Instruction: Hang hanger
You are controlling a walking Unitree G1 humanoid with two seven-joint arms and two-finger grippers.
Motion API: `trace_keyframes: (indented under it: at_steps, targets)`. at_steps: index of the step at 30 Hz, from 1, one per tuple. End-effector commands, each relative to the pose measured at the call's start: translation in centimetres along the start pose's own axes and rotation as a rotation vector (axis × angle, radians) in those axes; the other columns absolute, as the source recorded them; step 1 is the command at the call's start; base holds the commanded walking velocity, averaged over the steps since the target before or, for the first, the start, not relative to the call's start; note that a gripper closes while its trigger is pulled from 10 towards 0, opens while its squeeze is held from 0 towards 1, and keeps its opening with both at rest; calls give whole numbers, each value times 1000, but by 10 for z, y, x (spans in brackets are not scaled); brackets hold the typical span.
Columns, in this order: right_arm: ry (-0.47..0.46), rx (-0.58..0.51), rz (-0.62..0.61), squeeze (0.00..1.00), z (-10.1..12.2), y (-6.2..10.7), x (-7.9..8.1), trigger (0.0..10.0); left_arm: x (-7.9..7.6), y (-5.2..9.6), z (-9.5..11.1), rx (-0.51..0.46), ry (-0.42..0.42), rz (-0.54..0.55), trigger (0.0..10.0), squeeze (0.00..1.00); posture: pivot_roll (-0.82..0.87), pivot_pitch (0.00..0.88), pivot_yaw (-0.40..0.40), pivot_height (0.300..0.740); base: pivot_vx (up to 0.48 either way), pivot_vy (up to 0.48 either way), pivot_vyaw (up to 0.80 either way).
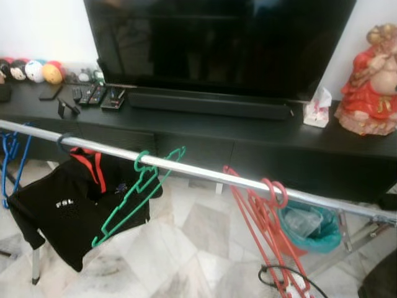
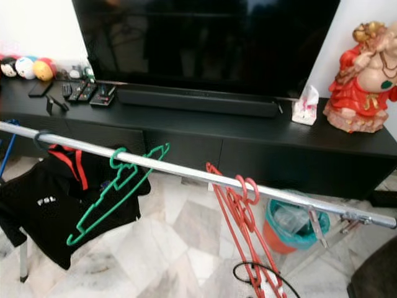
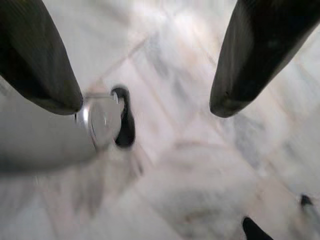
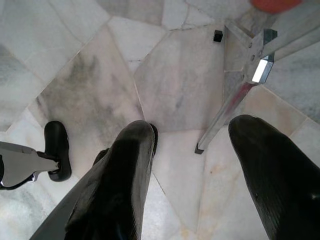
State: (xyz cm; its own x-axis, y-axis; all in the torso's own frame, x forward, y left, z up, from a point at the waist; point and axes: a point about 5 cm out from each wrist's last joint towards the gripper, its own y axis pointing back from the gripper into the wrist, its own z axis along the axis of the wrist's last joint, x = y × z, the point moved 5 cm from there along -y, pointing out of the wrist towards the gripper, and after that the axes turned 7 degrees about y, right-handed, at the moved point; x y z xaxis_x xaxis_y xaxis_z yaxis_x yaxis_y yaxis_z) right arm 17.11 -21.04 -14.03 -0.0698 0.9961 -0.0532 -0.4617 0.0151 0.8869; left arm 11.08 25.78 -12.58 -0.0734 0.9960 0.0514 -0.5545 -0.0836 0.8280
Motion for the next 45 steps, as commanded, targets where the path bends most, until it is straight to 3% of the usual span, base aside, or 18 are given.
trace_keyframes:
  at_steps: [1,5,9,11,17,23,26,34,45]
  targets:
    - [-9,0,-6,0,0,0,-2,10000,4,-4,-2,38,-39,37,10000,0,155,0,-61,740,0,0,0]
    - [-8,0,-8,0,1,0,-2,10000,2,-14,3,82,-64,60,10000,0,148,0,-65,740,0,0,0]
    - [-13,-3,-15,0,2,0,-3,10000,-9,-25,22,54,-48,19,10000,0,135,0,-64,740,0,0,0]
    - [-16,-5,-19,0,2,0,-4,10000,-15,-31,34,56,-92,11,10000,0,134,0,-67,740,0,0,0]
    - [11,-2,-15,0,2,0,-4,10000,-20,-35,39,62,-91,15,10000,0,122,0,-61,740,0,0,0]
    - [0,-1,-21,0,1,0,-5,10000,-23,-35,36,76,-77,10,10000,0,111,0,-57,740,0,0,0]
    - [-2,1,-24,0,0,0,-5,10000,-16,-32,25,110,-76,17,10000,0,109,0,-54,740,0,0,0]
    - [-1,5,-25,0,-1,1,-6,10000,-8,-30,23,113,-61,28,10000,0,115,0,-55,740,-231,0,0]
    - [-7,4,-29,0,-2,0,-4,10000,-13,-30,22,107,-62,14,10000,0,98,0,-34,740,-261,0,0]
